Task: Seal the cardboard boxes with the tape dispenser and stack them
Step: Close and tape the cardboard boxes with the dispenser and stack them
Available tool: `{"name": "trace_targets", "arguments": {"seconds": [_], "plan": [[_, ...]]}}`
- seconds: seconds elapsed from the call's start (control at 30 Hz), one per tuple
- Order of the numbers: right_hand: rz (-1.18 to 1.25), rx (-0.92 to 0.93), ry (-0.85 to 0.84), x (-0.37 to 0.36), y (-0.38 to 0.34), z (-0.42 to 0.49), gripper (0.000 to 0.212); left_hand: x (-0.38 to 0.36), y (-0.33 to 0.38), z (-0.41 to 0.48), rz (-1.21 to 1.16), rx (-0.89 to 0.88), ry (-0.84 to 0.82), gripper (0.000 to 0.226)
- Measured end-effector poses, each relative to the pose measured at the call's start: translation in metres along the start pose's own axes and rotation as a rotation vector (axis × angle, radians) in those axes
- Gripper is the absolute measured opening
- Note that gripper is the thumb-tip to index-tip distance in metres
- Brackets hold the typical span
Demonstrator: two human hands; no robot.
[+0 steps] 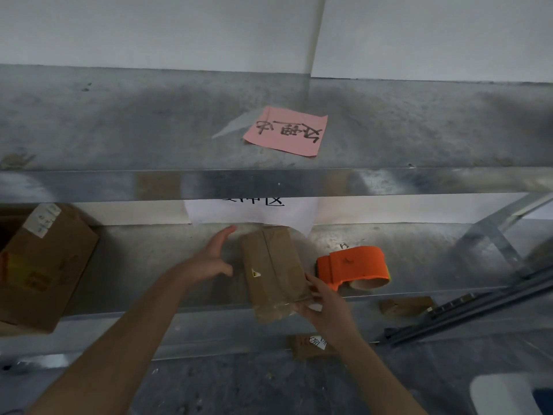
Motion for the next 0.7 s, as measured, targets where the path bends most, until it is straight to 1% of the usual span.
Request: {"name": "trace_targets", "arguments": {"seconds": [0.07,0.1,0.13,0.17,0.23,0.33,0.4,0.47,0.5,0.57,0.63,0.7], "plan": [[0.075,-0.046,-0.003,-0.006,-0.001,-0.005,0.064,-0.003,0.002,0.013,0.038,0.014,-0.117,0.103],[0.082,-0.06,-0.002,-0.009,-0.001,-0.005,0.064,-0.005,-0.001,0.016,0.018,0.011,-0.152,0.106],[0.09,-0.067,0.006,-0.011,-0.002,-0.005,0.064,-0.008,-0.005,0.018,-0.019,0.003,-0.164,0.108],[0.081,-0.074,0.016,-0.012,-0.003,-0.004,0.064,-0.008,-0.011,0.016,-0.044,-0.01,-0.142,0.108],[0.089,-0.095,0.045,-0.014,-0.002,-0.001,0.063,-0.009,-0.025,0.002,-0.033,-0.055,-0.025,0.11],[0.083,-0.144,0.103,-0.016,-0.008,0.003,0.062,-0.014,-0.051,-0.032,0.003,-0.05,0.227,0.121],[0.048,-0.189,0.201,-0.016,-0.016,0.005,0.061,-0.024,-0.064,-0.052,-0.045,-0.046,0.399,0.112],[0.025,-0.253,0.268,-0.023,-0.02,0.004,0.057,-0.041,-0.065,-0.063,-0.141,-0.042,0.518,0.093],[0.062,-0.293,0.265,-0.029,-0.022,0.001,0.055,-0.05,-0.062,-0.067,-0.194,-0.038,0.563,0.085],[0.179,-0.33,0.218,-0.044,-0.027,-0.005,0.058,-0.067,-0.056,-0.071,-0.23,-0.04,0.67,0.077],[0.21,-0.276,0.173,-0.053,-0.034,-0.007,0.068,-0.082,-0.054,-0.074,-0.199,-0.008,0.753,0.076],[0.181,-0.251,0.172,-0.052,-0.037,-0.003,0.079,-0.095,-0.052,-0.081,-0.164,0.048,0.784,0.07]]}}
Point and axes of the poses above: each hand's wrist, its own z-axis towards the middle knuckle, its own x-axis out of the back of the hand, y = z × x, the point moved 3 cm from there along z, towards the middle knuckle, and after that the axes turned 2 degrees about x, right-handed, at the moved point
